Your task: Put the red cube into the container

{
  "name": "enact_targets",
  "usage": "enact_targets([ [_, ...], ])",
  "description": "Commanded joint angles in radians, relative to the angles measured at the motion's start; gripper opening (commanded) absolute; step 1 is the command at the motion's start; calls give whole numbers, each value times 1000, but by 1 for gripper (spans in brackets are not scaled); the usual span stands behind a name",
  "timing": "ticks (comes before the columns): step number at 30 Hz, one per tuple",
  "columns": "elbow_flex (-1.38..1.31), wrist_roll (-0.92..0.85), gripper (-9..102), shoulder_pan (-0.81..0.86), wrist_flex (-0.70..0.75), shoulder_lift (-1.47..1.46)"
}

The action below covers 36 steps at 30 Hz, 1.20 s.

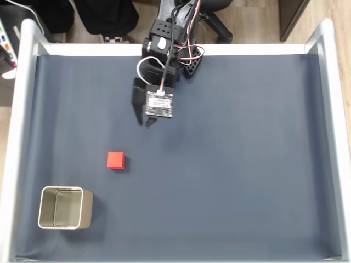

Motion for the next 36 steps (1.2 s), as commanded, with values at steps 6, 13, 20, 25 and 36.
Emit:
enact_targets([
  [6,-370,-21,1,135,87,-299],
  [13,-488,-38,10,218,49,-469],
  [20,-482,-92,23,256,-52,-563],
  [25,-420,-104,28,256,-290,-638],
  [36,-293,-91,33,249,-568,-733],
])
